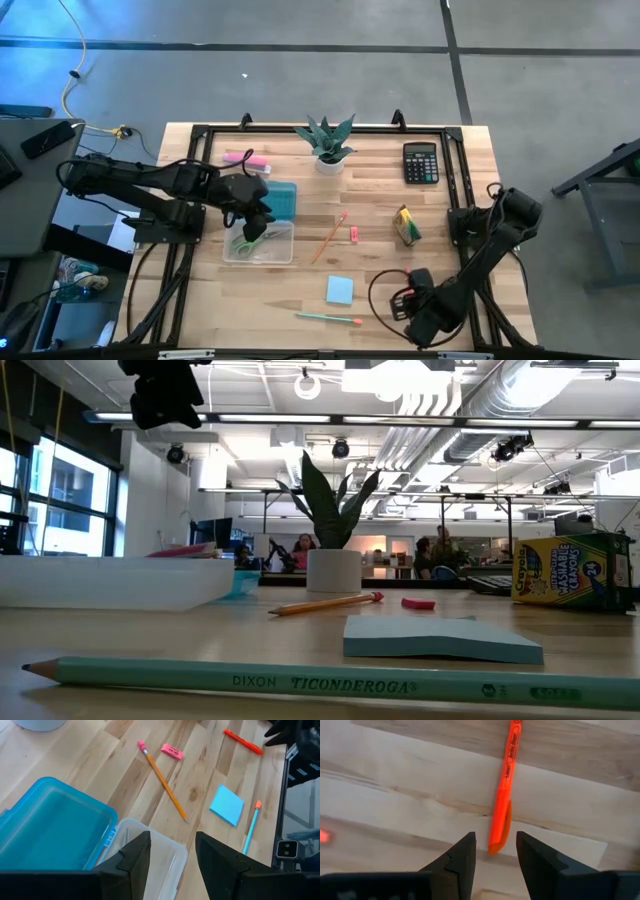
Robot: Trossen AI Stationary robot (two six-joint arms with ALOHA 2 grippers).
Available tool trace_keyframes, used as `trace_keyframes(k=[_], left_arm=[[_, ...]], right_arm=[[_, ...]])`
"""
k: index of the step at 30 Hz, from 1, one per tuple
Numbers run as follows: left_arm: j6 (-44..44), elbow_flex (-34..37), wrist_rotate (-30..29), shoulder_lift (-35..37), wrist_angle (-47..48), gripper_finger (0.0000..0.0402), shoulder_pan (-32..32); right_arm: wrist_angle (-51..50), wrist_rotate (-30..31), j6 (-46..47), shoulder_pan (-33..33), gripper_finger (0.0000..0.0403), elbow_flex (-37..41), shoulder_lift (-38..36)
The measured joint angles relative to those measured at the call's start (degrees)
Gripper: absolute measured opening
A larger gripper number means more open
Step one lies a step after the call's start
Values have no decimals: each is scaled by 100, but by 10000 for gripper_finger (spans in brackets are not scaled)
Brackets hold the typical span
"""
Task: Pack school essentials
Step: Put the orange pen into the blue supply box
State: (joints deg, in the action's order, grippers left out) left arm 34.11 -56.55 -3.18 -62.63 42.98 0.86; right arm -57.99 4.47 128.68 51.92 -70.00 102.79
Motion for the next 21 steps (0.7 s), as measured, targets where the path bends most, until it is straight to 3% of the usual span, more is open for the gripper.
trace_keyframes(k=[9, 21], left_arm=[[15, 1, 2, -2, 0, 145, -2], [17, 4, 149, -2, 0, 145, -2]], right_arm=[[224, -182, 31, 0, 133, 34, 461], [1260, -374, 140, -17, 126, 702, 443]])
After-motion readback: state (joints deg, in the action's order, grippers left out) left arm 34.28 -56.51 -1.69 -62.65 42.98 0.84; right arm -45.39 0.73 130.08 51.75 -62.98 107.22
